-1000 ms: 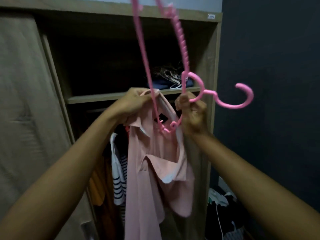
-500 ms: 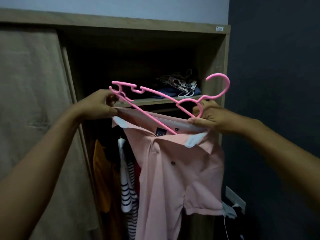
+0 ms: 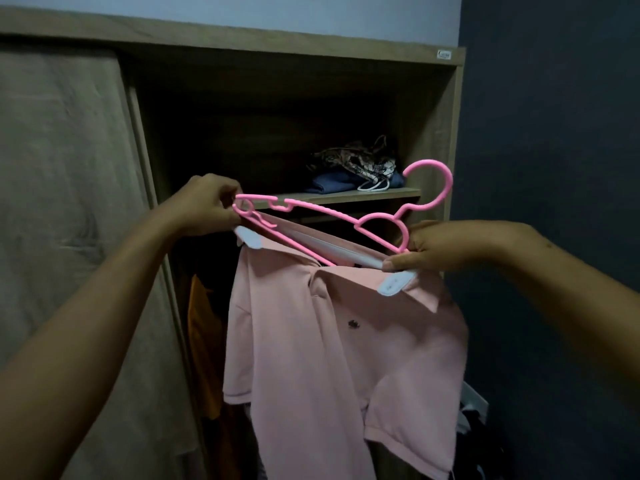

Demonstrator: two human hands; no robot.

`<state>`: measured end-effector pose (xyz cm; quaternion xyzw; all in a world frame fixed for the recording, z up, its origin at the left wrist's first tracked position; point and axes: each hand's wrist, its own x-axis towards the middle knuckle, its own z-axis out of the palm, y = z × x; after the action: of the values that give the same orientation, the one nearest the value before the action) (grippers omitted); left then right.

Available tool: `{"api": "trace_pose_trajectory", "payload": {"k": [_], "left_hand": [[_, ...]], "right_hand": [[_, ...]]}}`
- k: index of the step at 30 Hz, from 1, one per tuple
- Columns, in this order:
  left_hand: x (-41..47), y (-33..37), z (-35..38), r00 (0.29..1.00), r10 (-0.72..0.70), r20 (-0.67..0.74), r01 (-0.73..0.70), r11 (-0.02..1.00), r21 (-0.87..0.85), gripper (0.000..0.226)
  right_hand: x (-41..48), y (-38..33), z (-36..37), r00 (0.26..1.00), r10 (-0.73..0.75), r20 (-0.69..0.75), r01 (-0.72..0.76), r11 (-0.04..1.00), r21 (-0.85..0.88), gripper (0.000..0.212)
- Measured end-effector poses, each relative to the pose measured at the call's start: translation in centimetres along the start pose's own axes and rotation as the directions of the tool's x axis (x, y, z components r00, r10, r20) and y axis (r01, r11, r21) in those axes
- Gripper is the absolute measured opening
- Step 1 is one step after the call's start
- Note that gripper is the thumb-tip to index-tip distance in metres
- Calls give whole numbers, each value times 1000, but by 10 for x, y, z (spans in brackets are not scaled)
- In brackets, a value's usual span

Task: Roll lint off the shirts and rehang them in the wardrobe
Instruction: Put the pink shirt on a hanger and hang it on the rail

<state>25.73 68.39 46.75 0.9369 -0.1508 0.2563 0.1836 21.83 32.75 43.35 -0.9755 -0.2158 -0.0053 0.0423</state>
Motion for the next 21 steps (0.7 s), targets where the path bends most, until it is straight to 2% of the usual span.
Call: {"api": "trace_pose_trajectory", "payload": {"k": [3,6,8,10,13,15,16,19,21], "left_hand": [[-3,4,-3,1000,1,-13,-2,997,-74,13],[-3,-1,-3,1000,-30,2,30,994,-108,9],[-4,-2,0,997,-50,51,56,990,-133,9],[-5,2,4,990,-88,109,119,939,-322,14],[-10,14,6,959,-141,244,269,721,-639,25],[-13,24,6,942,-163,293,329,605,-725,27],[-14,28,5,940,-161,301,336,581,-741,27],[-16,38,2,956,-134,262,283,669,-688,26],[-14,40,2,969,-167,179,242,776,-583,26]], "right_hand": [[2,1,6,999,-11,-51,16,995,103,49],[2,-1,15,985,42,-166,-15,987,161,69],[0,-7,24,967,96,-237,-28,961,277,85],[0,-12,34,920,161,-358,1,911,413,95],[5,-12,53,817,182,-547,142,856,497,71],[4,-12,60,804,185,-565,181,829,529,50],[3,-12,60,812,170,-558,186,832,523,41],[2,-14,60,826,129,-549,210,834,511,24],[2,-18,59,819,159,-551,190,830,524,26]]}}
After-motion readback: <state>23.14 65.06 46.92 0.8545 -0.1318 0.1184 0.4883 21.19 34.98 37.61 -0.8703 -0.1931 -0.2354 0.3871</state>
